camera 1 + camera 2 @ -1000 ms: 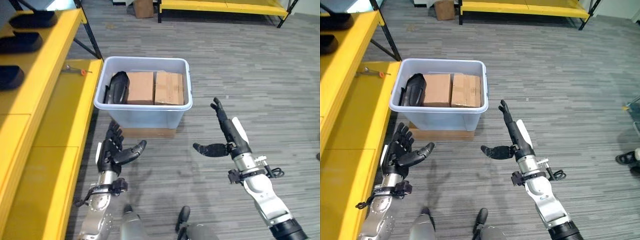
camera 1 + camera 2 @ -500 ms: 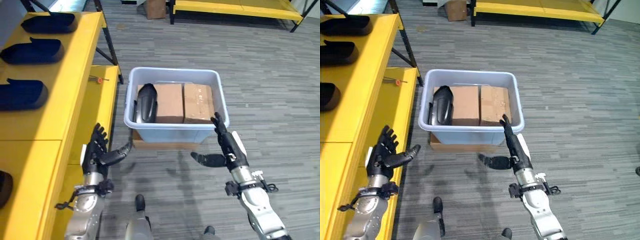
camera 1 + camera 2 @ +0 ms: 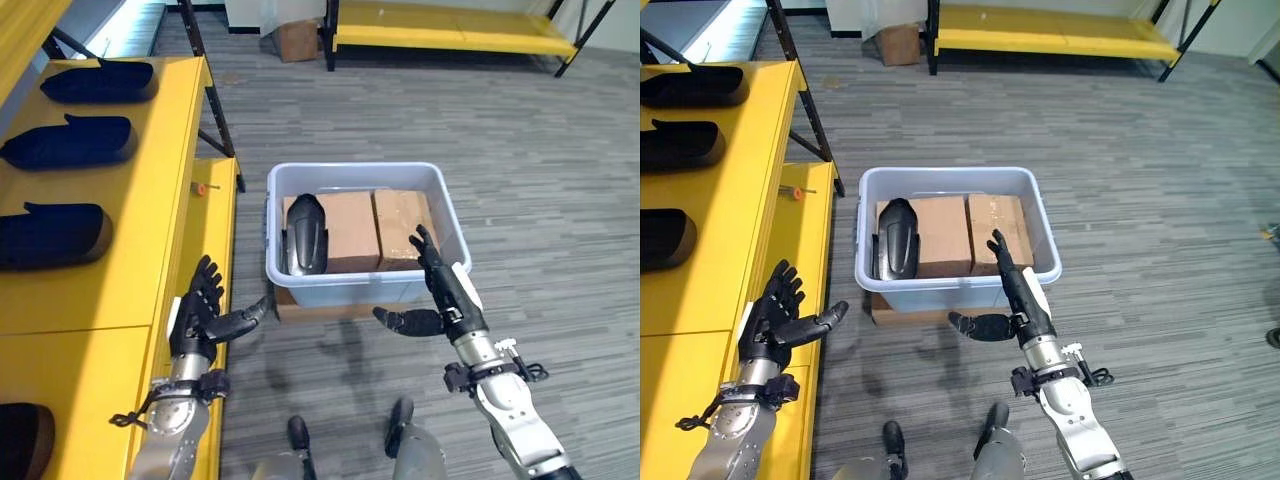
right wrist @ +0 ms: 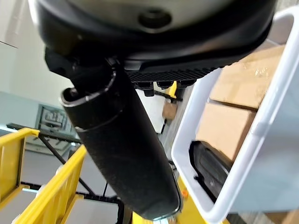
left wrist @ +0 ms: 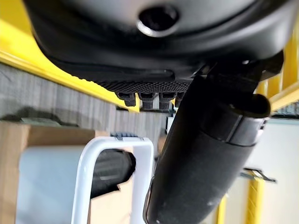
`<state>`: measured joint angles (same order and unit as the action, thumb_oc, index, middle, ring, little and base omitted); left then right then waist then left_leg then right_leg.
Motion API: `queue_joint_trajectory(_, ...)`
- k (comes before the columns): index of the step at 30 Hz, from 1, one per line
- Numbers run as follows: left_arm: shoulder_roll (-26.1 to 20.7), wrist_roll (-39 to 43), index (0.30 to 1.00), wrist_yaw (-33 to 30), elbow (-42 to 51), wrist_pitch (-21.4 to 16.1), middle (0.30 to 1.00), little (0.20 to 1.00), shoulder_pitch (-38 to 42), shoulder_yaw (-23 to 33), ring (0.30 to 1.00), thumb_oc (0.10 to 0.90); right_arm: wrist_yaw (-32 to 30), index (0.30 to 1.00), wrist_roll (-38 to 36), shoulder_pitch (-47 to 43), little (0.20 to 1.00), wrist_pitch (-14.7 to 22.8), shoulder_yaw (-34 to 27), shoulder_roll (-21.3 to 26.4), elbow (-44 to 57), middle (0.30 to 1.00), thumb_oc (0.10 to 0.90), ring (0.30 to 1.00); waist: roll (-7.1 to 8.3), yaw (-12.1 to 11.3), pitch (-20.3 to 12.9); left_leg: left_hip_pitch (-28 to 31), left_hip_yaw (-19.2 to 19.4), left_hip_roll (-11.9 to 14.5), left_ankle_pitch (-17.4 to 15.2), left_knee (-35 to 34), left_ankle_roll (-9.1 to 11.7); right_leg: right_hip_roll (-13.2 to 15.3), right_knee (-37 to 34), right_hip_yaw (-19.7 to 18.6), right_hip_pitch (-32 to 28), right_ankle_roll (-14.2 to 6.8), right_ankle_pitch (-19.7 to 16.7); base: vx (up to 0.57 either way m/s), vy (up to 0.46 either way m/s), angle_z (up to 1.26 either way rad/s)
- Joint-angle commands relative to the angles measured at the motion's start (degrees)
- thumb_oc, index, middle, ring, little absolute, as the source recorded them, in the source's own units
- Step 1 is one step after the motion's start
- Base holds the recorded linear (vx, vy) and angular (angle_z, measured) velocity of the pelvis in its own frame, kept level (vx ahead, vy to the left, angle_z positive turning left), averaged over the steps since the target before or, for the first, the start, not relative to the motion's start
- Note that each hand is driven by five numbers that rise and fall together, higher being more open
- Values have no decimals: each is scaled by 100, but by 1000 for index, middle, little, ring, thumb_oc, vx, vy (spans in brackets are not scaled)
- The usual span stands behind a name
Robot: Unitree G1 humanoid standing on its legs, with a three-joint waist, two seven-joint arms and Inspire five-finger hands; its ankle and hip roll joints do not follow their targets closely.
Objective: Move parts from the plastic box to the shelf.
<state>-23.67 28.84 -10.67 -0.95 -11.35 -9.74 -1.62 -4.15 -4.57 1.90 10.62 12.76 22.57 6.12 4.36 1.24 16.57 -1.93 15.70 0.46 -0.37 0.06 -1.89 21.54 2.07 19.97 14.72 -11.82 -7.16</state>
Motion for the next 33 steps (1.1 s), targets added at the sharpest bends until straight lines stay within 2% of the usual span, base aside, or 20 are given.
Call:
queue_joint_trajectory(1,-56,-196,1000,114,661,-559,1000,1000,295,272,1000,900,-112,1000,33,-599,1000,539,-265,212,478,1000,900,1000,-113,22,-194,481,-523,729,-57,-100,719,-2,-247,-218,-386,-188,-574,219,-195,32)
queue_joint_trajectory(2,32,-202,1000,194,680,-560,1000,1000,341,187,1000,900,-92,1000,-10,-640,1000,557,-254,248,434,1000,900,1000,-48,2,-279,498,-507,803,-96,-68,826,-70,-368,-124,-535,-167,-618,301,-312,57)
queue_joint_trajectory(3,52,-170,1000,253,726,-580,1000,1000,388,167,1000,900,-89,1000,-70,-696,1000,582,-297,338,453,1000,900,1000,-51,48,-347,442,-568,984,-136,146,944,-204,-311,55,-701,-110,-562,337,-361,62)
queue_joint_trajectory(7,69,-74,1000,287,781,-581,1000,1000,441,68,1000,900,-106,1000,-156,-726,1000,609,-302,402,445,1000,900,1000,-103,119,-418,348,-588,1210,-84,262,1055,-404,-312,157,-838,-27,-389,121,-154,38)
queue_joint_trajectory(9,98,-19,1000,278,765,-569,1000,1000,519,-14,1000,900,-166,1000,-261,-731,1000,629,-329,422,415,1000,900,1000,-158,148,-429,250,-635,1409,113,296,1158,-589,-234,144,-838,71,-171,125,-190,-20)
queue_joint_trajectory(12,113,4,1000,262,758,-569,1000,1000,516,-22,1000,900,-167,1000,-303,-748,1000,647,-336,480,416,1000,900,1000,-167,160,-413,112,-762,1497,125,593,1186,-713,-182,107,-828,176,-32,79,-154,2)
queue_joint_trajectory(13,129,32,1000,245,745,-583,1000,1000,493,-31,1000,900,-162,1000,-378,-795,1000,677,-283,537,408,1000,900,1000,-140,60,-255,-254,-1061,1448,132,1539,1240,-822,-169,22,-911,318,84,18,-99,18)
queue_joint_trajectory(15,126,32,1000,244,743,-584,1000,1000,501,-30,1000,900,-162,1000,-379,-803,1000,679,-285,534,405,1000,900,1000,-125,90,-277,-321,-1093,1421,152,1562,1229,-796,-172,46,-879,320,67,7,-63,4)
queue_joint_trajectory(16,99,182,1000,327,847,-538,1000,1000,449,-97,1000,900,-210,1000,-372,-790,1000,691,-316,640,415,1000,900,1000,-33,-78,-52,-856,-1200,1630,586,1415,1282,-868,-336,248,-1115,355,176,102,109,14)
queue_joint_trajectory(17,61,141,1000,352,909,-520,1000,1000,329,-78,1000,900,-281,1000,-353,-717,1000,717,-400,616,493,1000,900,1000,-21,-136,-51,-1051,-1098,2043,911,606,1293,-799,-396,269,-1210,195,209,225,263,68)
queue_joint_trajectory(18,23,118,1000,324,885,-488,1000,1000,231,-20,1000,900,-352,1000,-306,-656,1000,713,-438,577,518,1000,900,1000,-68,-188,-59,-1080,-1145,2196,1256,46,1382,-787,-436,175,-1285,113,260,298,458,115)
queue_joint_trajectory(19,53,154,1000,324,855,-477,1000,1000,165,27,1000,900,-339,1000,-255,-590,1000,706,-446,544,591,1000,900,1000,-150,-177,-101,-955,-1059,2195,1224,-162,1411,-754,-409,121,-1316,64,302,254,416,63)
queue_joint_trajectory(21,1,137,1000,374,895,-485,1000,1000,169,-1,1000,900,-322,1000,-115,-625,1000,693,-421,522,610,1000,900,1000,-185,-200,-93,-864,-938,2092,1187,-222,1409,-640,-229,15,-1238,34,276,130,357,-109)
queue_joint_trajectory(22,-140,165,1000,375,931,-541,1000,1000,308,-59,1000,900,-394,1000,-3,-715,1000,649,-443,428,609,1000,900,1000,-104,-197,-7,-927,-736,1872,1004,65,1313,-372,6,-75,-1095,-27,214,76,375,-140)
queue_joint_trajectory(23,-250,175,1000,341,1013,-570,1000,1000,366,-46,1000,900,-449,1000,109,-825,1000,594,-417,401,590,1000,900,1000,-51,-223,48,-964,-588,1767,923,107,1257,-229,69,-63,-1016,-81,157,58,305,-51)
queue_joint_trajectory(27,-367,183,1000,241,1038,-599,1000,1000,462,-55,1000,900,-637,1000,398,-1226,1000,512,-304,458,504,1000,900,1000,52,-323,208,-1158,-491,1631,857,251,1210,-53,38,-14,-859,-159,13,-3,93,7)
queue_joint_trajectory(30,-390,167,1000,216,1033,-607,1000,1000,499,-70,1000,900,-696,1000,469,-1359,1000,492,-271,488,465,1000,900,1000,70,-341,251,-1229,-482,1621,845,299,1205,-28,25,9,-822,-169,-18,-4,26,11)
queue_joint_trajectory(31,-414,194,1000,181,1093,-601,1000,1000,556,-117,1000,900,-815,1000,562,-1696,1000,444,-179,495,458,1000,900,1000,94,-390,392,-1400,-490,1623,866,357,1237,10,-18,62,-749,-193,-87,-14,13,6)
queue_joint_trajectory(33,-434,205,1000,165,1124,-588,1000,1000,548,-136,1000,900,-886,1000,802,-1921,1000,401,-112,576,536,1000,900,1000,98,-440,463,-1494,-497,1645,889,373,1261,9,-36,112,-698,-195,-110,0,0,0)
